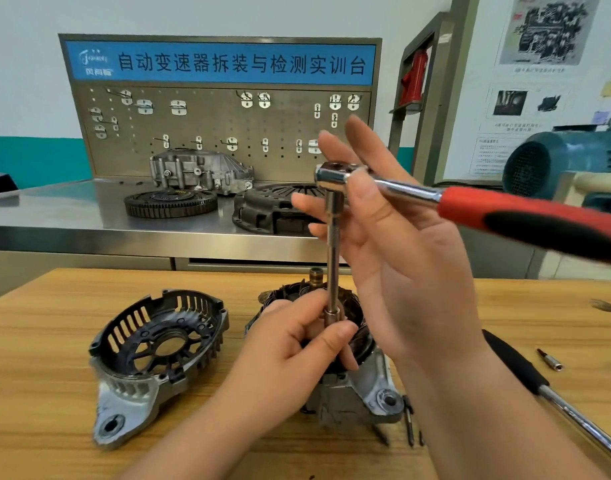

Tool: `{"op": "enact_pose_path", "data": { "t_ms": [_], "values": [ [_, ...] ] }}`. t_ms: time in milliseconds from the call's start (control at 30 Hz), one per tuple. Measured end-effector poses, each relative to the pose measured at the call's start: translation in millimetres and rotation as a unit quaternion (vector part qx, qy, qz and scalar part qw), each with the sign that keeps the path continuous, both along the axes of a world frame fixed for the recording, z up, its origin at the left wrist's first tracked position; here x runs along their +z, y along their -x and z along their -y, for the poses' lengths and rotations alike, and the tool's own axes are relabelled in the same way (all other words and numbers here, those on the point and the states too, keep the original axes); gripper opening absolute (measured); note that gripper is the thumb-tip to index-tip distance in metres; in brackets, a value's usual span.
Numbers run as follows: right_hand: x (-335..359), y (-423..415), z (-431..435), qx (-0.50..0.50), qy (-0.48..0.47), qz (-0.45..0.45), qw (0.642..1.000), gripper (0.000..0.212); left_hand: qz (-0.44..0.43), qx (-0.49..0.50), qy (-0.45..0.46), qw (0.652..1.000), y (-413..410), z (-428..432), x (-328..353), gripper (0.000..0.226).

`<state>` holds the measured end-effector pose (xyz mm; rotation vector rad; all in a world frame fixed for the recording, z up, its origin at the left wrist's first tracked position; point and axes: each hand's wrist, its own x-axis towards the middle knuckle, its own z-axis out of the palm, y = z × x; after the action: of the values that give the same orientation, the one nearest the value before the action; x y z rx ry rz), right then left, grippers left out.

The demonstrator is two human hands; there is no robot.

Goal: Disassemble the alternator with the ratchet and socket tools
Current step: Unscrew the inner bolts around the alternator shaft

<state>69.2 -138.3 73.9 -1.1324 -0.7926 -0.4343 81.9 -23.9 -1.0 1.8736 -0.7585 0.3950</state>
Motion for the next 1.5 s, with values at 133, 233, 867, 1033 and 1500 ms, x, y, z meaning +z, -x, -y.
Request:
{"op": "enact_pose_path", "data": {
  "t_ms": [133, 233, 867, 1033, 1500],
  "values": [
    [0, -2, 2, 0.062, -0.028, -0.107, 0.992, 0.044, 0.027, -0.002, -0.026, 0.999, 2, -1, 2, 0.045],
    [-1, -4, 6, 0.071, -0.022, -0.162, 0.984, 0.05, 0.043, 0.004, -0.05, 0.998, 2, -2, 3, 0.047],
    [7, 6, -2, 0.061, -0.026, -0.156, 0.985, 0.052, -0.03, 0.005, 0.007, 0.999, 5, 2, 6, 0.03],
    [19, 6, 1, 0.041, 0.049, -0.139, 0.988, 0.048, -0.014, 0.024, 0.052, 0.998, 7, 0, 15, 0.032],
    [-48, 39, 30, -0.355, 0.466, -0.19, 0.788, 0.042, 0.04, 0.092, 0.212, 0.972, 13, -21, 41, 0.031]
  ]
}}
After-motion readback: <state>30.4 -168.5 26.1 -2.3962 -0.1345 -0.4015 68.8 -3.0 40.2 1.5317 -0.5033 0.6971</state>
